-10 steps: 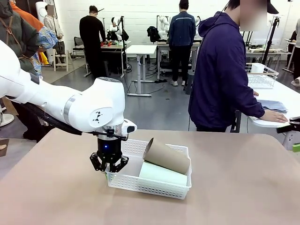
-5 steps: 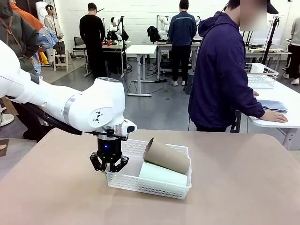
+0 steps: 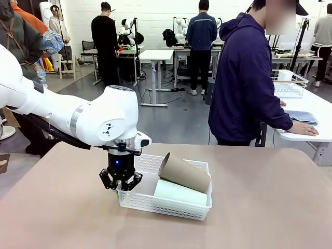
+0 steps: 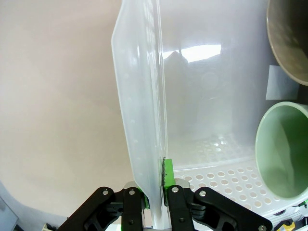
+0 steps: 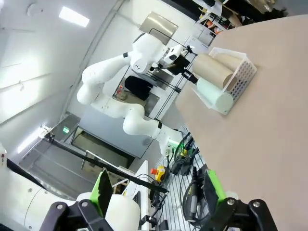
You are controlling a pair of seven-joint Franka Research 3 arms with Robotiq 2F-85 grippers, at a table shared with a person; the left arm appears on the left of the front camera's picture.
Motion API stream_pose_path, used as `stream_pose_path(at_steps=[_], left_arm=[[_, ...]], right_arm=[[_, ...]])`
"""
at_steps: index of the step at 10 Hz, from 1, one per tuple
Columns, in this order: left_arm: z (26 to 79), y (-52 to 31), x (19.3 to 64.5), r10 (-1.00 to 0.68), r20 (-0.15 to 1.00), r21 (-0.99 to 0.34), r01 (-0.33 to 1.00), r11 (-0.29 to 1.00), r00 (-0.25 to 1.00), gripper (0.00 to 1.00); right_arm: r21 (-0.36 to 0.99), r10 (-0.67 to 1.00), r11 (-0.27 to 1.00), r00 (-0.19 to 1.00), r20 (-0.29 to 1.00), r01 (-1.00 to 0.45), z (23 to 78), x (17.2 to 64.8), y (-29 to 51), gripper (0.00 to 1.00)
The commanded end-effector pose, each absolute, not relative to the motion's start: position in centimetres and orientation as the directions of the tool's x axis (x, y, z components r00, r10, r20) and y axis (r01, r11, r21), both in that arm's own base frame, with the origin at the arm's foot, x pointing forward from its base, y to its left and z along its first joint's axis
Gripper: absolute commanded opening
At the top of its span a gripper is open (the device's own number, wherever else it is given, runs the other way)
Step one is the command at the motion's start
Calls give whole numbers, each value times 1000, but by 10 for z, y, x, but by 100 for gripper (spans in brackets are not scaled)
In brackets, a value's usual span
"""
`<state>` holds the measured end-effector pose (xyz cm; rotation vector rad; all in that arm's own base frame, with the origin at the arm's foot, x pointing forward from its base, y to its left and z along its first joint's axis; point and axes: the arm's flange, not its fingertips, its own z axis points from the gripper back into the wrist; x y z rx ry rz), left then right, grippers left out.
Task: Clean and organize the cups into the basket.
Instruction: Move the Organizing basket back to the left side of the table.
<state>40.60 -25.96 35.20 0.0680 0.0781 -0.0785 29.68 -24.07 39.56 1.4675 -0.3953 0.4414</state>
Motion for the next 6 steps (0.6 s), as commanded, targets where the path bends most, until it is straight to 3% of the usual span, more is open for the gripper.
stream_pose_path(at_steps=[1, 6], left_arm=[[354, -260, 406, -74, -75, 64, 78, 995, 994, 0], [354, -260, 406, -74, -75, 64, 78, 995, 994, 0]], right_arm=[[869, 23, 90, 874, 486, -486, 396, 305, -246, 100], [956, -46, 165, 966, 255, -244, 381, 327, -259, 100]])
